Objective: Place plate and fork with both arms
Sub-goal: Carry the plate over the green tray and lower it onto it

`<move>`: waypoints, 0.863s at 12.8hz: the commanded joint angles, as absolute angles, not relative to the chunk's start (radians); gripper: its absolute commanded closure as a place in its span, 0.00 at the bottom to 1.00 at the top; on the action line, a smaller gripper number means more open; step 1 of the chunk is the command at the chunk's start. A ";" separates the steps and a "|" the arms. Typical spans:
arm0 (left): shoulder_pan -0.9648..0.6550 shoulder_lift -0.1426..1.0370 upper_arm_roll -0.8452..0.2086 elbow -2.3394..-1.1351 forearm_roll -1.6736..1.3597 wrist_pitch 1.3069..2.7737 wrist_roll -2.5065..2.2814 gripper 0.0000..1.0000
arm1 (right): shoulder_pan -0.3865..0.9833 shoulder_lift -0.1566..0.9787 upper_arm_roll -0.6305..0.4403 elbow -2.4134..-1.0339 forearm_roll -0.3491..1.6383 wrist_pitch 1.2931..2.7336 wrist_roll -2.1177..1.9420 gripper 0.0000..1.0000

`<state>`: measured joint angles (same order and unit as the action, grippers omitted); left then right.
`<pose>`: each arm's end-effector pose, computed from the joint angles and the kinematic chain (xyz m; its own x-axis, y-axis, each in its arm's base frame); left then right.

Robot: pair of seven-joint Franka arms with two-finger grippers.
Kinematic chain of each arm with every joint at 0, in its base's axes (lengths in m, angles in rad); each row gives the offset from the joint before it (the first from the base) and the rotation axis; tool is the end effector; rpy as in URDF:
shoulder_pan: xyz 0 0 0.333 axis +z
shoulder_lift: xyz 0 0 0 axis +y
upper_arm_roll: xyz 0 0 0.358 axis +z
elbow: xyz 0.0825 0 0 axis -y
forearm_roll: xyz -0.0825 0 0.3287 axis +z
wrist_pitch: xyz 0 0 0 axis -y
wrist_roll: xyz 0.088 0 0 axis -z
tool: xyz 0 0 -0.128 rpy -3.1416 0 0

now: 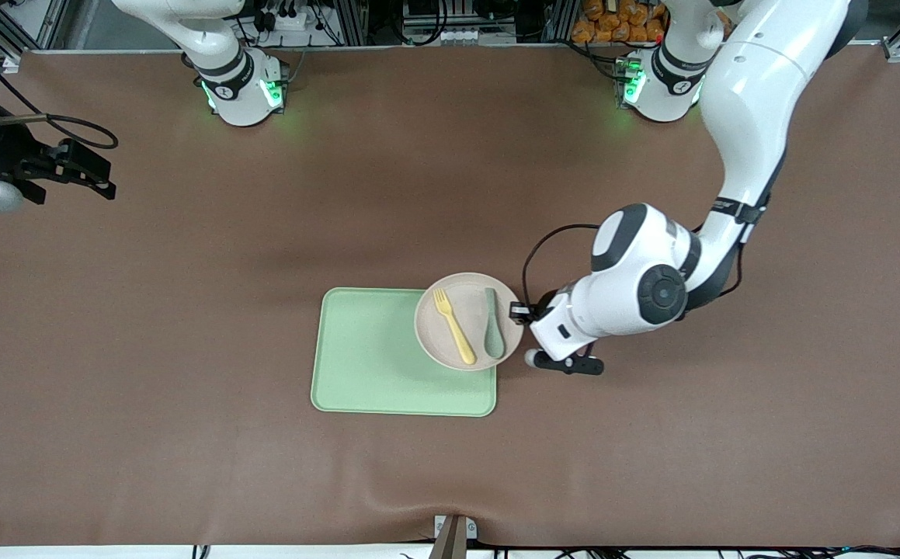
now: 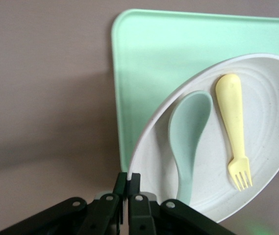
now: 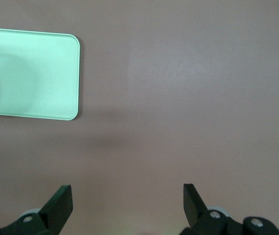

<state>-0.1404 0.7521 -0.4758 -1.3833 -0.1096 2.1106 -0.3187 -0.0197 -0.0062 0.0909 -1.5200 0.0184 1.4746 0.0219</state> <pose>0.6233 -0.3446 0.3453 0.9831 -0.1428 -0.1148 -0.0884 -0.9185 0.3854 0.4852 0.0373 0.6613 0.9979 0.0510 -0.0396 0.0503 -0.9986 -0.0169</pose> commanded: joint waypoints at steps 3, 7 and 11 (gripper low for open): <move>-0.277 0.833 -0.355 -1.338 -0.123 2.224 -0.288 1.00 | -0.021 -0.012 0.089 -1.520 0.021 1.473 0.015 0.00; -0.319 0.883 -0.310 -1.301 -0.123 2.272 -0.290 1.00 | -0.021 -0.012 0.089 -1.520 0.021 1.476 0.014 0.00; -0.347 0.896 -0.308 -1.301 -0.121 2.284 -0.291 1.00 | -0.023 -0.008 0.089 -1.519 0.023 1.479 0.011 0.00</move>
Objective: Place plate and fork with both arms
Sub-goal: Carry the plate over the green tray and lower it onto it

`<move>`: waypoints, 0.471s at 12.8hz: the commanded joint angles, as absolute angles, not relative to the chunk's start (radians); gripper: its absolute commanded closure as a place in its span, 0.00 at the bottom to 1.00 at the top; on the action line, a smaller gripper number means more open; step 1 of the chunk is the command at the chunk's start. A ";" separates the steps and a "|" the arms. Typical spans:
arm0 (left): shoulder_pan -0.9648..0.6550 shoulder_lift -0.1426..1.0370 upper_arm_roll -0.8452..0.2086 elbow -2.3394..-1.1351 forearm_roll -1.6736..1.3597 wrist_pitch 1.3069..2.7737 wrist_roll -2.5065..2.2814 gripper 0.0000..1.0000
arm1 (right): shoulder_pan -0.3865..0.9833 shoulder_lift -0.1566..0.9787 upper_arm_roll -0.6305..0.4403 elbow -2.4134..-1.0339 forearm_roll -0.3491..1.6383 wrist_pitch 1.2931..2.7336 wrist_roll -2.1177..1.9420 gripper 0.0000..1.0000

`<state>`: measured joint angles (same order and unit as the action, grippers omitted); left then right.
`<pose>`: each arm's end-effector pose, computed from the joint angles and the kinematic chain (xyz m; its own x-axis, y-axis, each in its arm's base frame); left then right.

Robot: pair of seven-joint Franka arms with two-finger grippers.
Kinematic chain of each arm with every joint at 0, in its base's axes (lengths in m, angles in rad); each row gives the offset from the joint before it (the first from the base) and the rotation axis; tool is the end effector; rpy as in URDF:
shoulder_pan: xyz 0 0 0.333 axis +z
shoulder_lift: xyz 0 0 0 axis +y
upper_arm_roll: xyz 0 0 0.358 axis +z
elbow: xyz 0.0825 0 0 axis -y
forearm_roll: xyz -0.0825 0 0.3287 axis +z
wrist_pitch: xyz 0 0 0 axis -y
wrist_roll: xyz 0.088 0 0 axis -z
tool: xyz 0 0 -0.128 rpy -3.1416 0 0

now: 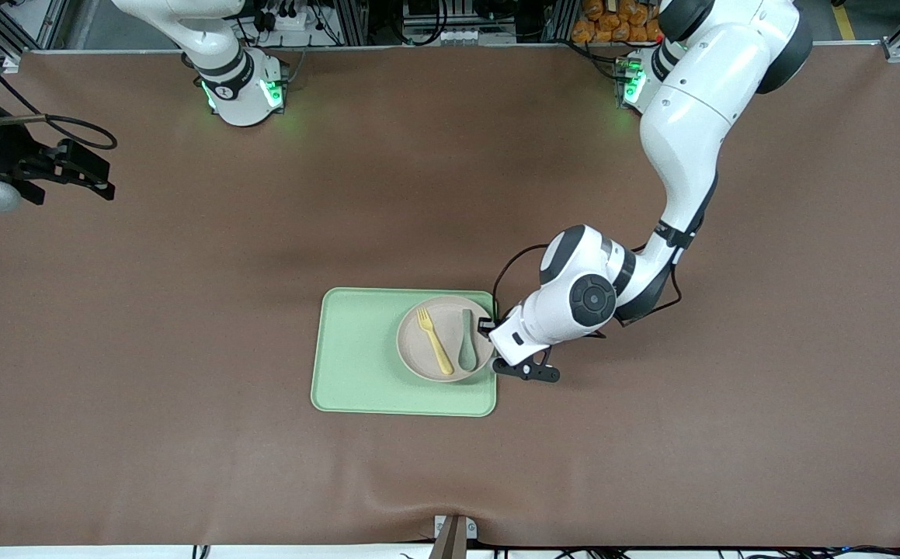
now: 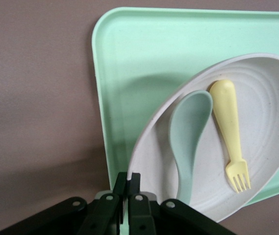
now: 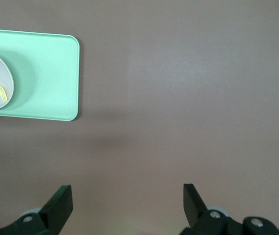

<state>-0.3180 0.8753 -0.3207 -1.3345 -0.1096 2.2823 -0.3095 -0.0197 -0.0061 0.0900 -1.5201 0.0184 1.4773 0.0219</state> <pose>0.6291 -0.3899 0.2702 0.9894 -0.1425 -0.0284 -0.1250 -0.9340 0.3346 0.4857 0.0369 0.6614 0.9981 0.0500 -0.0371 0.0494 -0.9986 -0.0170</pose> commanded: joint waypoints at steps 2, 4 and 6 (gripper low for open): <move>-0.376 0.922 -0.296 -1.301 -0.120 2.296 -0.296 1.00 | -0.023 -0.006 0.086 -1.520 0.023 1.480 0.008 0.00; -0.423 0.936 -0.249 -1.302 -0.121 2.345 -0.304 1.00 | -0.021 -0.006 0.083 -1.520 0.023 1.480 0.008 0.00; -0.451 0.951 -0.226 -1.301 -0.121 2.374 -0.305 1.00 | -0.018 -0.006 0.083 -1.519 0.023 1.479 0.008 0.00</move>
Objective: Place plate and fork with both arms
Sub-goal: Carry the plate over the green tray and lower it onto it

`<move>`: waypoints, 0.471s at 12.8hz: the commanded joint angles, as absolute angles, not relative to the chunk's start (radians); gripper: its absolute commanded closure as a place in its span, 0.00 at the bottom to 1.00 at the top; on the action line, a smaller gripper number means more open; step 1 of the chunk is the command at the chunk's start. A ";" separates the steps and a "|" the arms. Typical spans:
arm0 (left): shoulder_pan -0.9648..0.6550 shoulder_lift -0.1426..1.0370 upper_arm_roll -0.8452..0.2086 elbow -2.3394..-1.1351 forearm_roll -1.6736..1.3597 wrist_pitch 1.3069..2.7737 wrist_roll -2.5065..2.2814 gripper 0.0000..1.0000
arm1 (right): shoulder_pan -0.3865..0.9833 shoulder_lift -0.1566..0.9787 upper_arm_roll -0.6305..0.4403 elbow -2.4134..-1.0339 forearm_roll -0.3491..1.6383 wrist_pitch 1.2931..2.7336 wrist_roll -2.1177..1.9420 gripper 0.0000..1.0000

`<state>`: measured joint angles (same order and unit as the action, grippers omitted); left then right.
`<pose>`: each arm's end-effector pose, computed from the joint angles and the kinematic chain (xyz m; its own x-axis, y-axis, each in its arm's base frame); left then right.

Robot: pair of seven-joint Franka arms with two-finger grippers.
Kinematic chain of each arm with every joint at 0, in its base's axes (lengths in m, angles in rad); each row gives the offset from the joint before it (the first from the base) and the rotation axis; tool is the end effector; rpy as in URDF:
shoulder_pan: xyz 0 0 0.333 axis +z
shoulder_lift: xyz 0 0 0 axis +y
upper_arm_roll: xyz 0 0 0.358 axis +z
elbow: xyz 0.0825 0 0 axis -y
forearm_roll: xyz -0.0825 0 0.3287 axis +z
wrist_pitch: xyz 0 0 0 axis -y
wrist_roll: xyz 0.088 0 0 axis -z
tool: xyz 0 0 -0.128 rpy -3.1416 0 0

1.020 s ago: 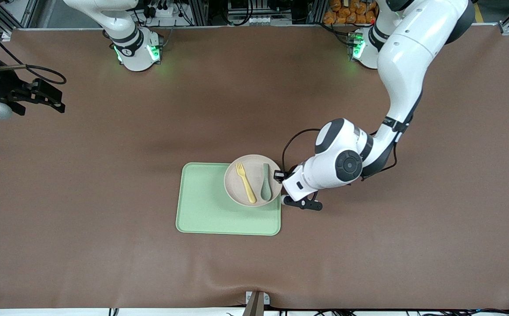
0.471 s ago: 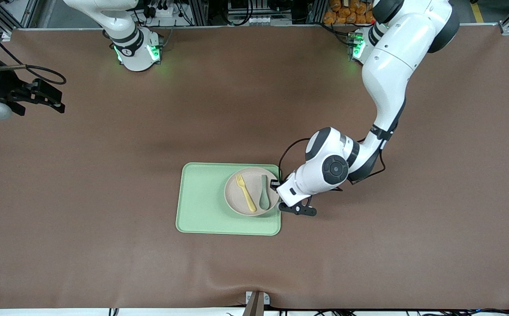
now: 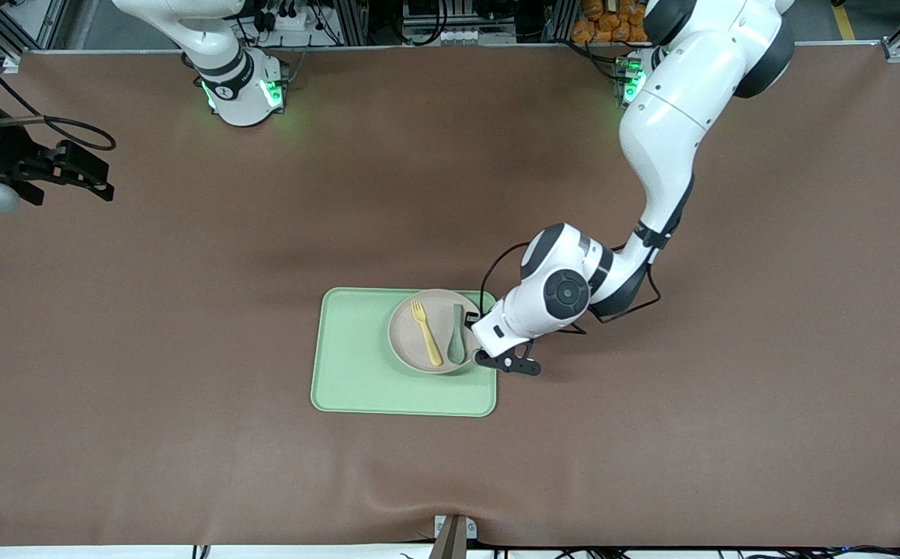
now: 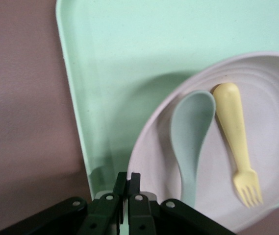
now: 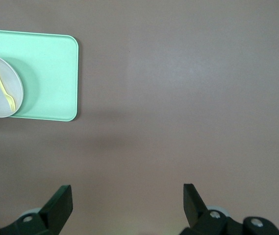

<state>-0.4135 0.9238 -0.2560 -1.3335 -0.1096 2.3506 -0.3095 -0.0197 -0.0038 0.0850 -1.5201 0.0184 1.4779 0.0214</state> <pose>0.6130 -0.4210 0.2340 0.9844 -0.1757 -0.0029 -0.1668 -0.9399 0.2981 0.4867 0.0344 0.6603 0.9982 0.0455 -0.0388 0.0449 -0.9988 -0.0172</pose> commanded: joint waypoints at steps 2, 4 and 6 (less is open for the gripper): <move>-0.462 0.960 -0.222 -1.301 -0.121 2.410 -0.307 1.00 | -0.020 -0.005 0.083 -1.519 0.023 1.480 0.006 0.00; -0.463 0.956 -0.224 -1.299 -0.121 2.416 -0.313 1.00 | -0.020 0.005 0.083 -1.519 0.032 1.482 0.006 0.00; -0.477 0.953 -0.222 -1.298 -0.121 2.418 -0.357 1.00 | -0.021 0.006 0.075 -1.519 0.049 1.480 0.006 0.00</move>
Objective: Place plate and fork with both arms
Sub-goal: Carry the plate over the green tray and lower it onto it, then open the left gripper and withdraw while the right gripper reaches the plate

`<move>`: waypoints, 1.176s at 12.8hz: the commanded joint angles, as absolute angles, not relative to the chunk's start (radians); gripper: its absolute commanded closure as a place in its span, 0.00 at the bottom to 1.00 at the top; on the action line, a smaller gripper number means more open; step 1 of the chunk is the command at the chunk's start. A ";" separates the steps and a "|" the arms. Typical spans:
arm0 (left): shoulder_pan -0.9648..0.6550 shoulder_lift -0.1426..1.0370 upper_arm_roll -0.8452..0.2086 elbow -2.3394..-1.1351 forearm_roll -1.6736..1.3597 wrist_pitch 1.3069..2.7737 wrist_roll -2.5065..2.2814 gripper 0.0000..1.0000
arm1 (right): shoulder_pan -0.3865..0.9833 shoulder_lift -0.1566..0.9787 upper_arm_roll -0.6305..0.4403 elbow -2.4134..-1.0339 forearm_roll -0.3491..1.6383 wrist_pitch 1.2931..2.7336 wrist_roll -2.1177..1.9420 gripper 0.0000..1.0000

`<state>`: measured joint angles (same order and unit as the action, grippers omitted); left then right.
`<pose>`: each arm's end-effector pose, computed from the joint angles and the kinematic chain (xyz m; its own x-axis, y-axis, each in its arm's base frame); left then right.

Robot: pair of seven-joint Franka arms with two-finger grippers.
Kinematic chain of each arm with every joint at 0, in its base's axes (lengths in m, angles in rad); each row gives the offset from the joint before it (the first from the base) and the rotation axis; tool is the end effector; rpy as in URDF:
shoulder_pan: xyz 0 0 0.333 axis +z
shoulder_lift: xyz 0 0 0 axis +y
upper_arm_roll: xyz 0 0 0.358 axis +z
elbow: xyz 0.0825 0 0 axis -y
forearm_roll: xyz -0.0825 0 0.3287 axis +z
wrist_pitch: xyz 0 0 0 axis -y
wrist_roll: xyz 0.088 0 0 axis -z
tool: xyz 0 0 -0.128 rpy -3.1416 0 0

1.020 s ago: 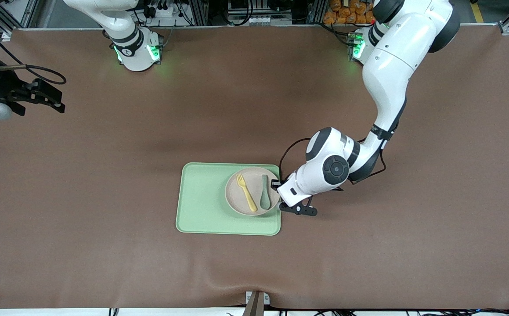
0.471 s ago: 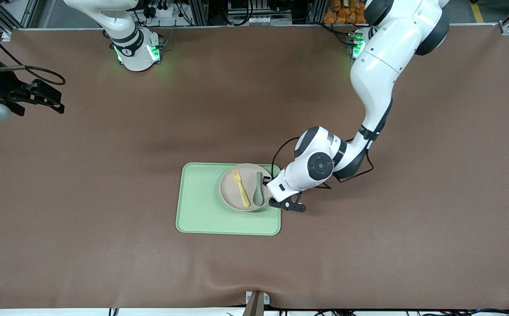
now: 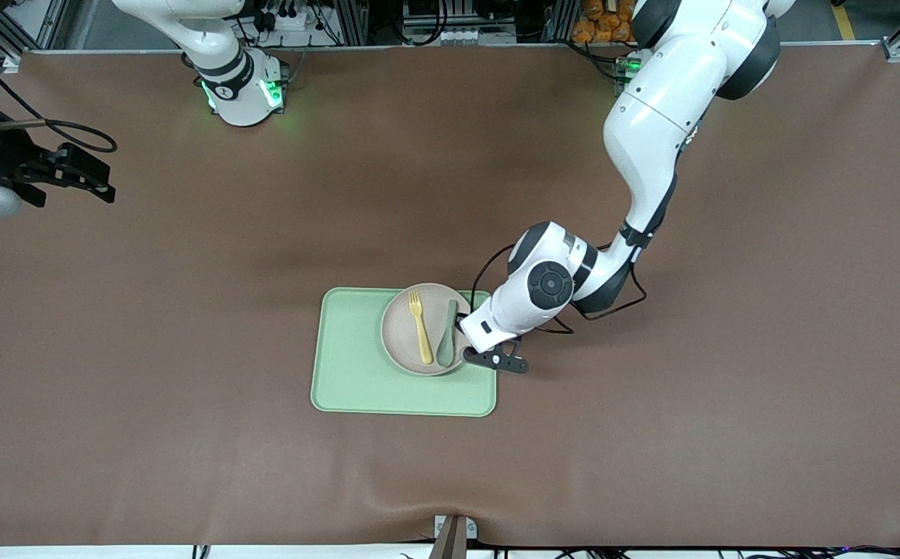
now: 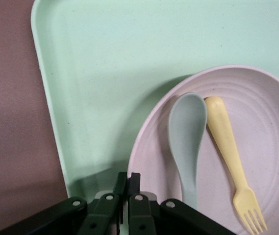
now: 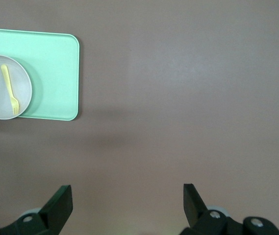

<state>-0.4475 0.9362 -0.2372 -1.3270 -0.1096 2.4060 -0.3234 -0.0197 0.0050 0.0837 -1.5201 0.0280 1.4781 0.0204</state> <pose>0.6109 -0.4353 0.2309 0.9849 -0.1684 0.0409 -0.1729 -0.9381 0.3003 0.4895 0.0350 0.6561 0.9978 0.0461 -0.0475 0.0449 -0.9986 -0.0274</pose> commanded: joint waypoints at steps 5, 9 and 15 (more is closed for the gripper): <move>-0.482 0.937 -0.207 -1.299 -0.120 2.461 -0.426 0.00 | -0.014 0.028 0.077 -1.517 0.078 1.482 0.006 0.00; -0.463 0.853 -0.204 -1.304 -0.115 2.447 -0.466 0.00 | 0.014 0.070 0.077 -1.510 0.114 1.523 0.005 0.00; -0.316 0.675 -0.183 -1.312 -0.114 2.173 -0.465 0.00 | 0.168 0.236 0.086 -1.364 0.112 1.577 0.015 0.00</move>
